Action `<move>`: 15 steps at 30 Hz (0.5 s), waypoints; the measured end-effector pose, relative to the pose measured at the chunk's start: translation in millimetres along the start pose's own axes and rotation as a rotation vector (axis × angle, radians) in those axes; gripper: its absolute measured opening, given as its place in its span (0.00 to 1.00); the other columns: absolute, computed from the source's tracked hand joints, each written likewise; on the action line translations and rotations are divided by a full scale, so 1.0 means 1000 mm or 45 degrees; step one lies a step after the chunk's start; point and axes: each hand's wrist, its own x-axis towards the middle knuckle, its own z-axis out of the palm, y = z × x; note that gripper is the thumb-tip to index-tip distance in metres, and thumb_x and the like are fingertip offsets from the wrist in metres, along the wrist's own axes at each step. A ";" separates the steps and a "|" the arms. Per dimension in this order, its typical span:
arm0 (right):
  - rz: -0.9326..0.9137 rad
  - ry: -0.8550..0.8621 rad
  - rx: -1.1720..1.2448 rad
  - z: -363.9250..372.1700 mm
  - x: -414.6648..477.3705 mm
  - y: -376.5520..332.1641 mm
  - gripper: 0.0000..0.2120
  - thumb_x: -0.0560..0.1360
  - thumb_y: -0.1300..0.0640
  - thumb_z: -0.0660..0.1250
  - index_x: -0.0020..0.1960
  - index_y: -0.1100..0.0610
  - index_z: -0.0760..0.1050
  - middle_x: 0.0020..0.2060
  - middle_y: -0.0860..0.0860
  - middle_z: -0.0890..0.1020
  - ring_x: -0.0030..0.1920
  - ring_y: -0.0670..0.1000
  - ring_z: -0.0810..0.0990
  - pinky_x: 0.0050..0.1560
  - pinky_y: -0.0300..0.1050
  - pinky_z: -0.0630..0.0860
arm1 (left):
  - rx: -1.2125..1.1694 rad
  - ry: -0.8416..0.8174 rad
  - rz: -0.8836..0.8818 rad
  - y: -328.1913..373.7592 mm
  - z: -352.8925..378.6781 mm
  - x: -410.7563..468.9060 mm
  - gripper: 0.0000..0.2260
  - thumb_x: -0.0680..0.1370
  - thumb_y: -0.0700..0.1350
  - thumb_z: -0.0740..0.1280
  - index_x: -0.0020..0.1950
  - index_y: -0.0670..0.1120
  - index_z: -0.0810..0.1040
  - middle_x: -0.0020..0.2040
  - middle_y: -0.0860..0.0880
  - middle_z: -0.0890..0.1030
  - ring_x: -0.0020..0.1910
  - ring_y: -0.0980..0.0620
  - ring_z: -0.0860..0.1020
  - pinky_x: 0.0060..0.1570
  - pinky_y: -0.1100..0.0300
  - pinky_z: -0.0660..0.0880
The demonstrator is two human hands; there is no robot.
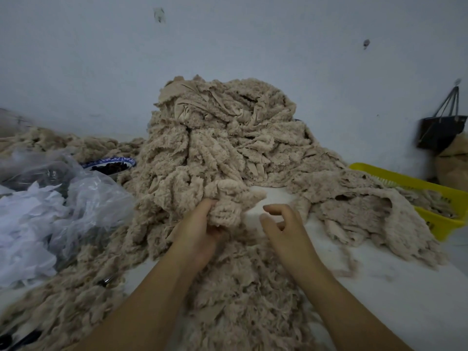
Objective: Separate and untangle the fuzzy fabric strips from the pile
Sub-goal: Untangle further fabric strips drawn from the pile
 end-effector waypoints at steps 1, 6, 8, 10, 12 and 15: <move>-0.020 -0.004 0.065 0.000 -0.001 -0.001 0.08 0.77 0.36 0.60 0.55 0.34 0.69 0.57 0.40 0.72 0.49 0.37 0.77 0.43 0.32 0.72 | 0.014 -0.020 -0.020 0.000 0.002 -0.002 0.09 0.80 0.39 0.64 0.53 0.38 0.82 0.48 0.43 0.86 0.42 0.50 0.86 0.36 0.58 0.81; -0.155 -0.067 0.121 0.001 -0.004 -0.010 0.22 0.70 0.30 0.58 0.63 0.33 0.66 0.56 0.30 0.74 0.48 0.41 0.80 0.44 0.32 0.75 | 0.231 -0.223 -0.050 -0.007 0.005 -0.010 0.17 0.74 0.46 0.70 0.60 0.40 0.81 0.56 0.42 0.85 0.54 0.46 0.84 0.50 0.53 0.80; -0.169 -0.092 0.132 0.001 -0.004 -0.012 0.22 0.70 0.30 0.59 0.63 0.32 0.67 0.59 0.32 0.73 0.53 0.38 0.78 0.48 0.32 0.76 | 0.275 -0.246 -0.036 -0.010 0.006 -0.011 0.18 0.72 0.46 0.71 0.60 0.40 0.82 0.55 0.42 0.85 0.53 0.47 0.84 0.47 0.55 0.81; -0.171 -0.165 0.057 0.003 -0.005 -0.012 0.27 0.70 0.29 0.61 0.66 0.34 0.64 0.60 0.31 0.69 0.57 0.31 0.73 0.50 0.26 0.71 | 0.297 -0.258 -0.036 -0.012 0.008 -0.011 0.13 0.75 0.46 0.69 0.54 0.39 0.85 0.54 0.41 0.85 0.51 0.47 0.85 0.42 0.59 0.81; -0.185 -0.168 -0.106 0.008 -0.004 -0.009 0.25 0.74 0.38 0.67 0.68 0.38 0.62 0.58 0.34 0.67 0.56 0.31 0.70 0.48 0.23 0.68 | 0.372 -0.384 -0.041 -0.015 0.010 -0.014 0.14 0.81 0.48 0.64 0.52 0.41 0.86 0.55 0.39 0.84 0.55 0.46 0.84 0.47 0.59 0.81; -0.216 -0.039 -0.200 0.009 0.004 0.002 0.16 0.77 0.59 0.65 0.62 0.46 0.71 0.53 0.42 0.75 0.55 0.44 0.76 0.44 0.25 0.67 | 0.647 -0.574 0.003 -0.015 0.012 -0.025 0.12 0.82 0.54 0.63 0.52 0.57 0.86 0.55 0.51 0.85 0.56 0.54 0.83 0.50 0.65 0.79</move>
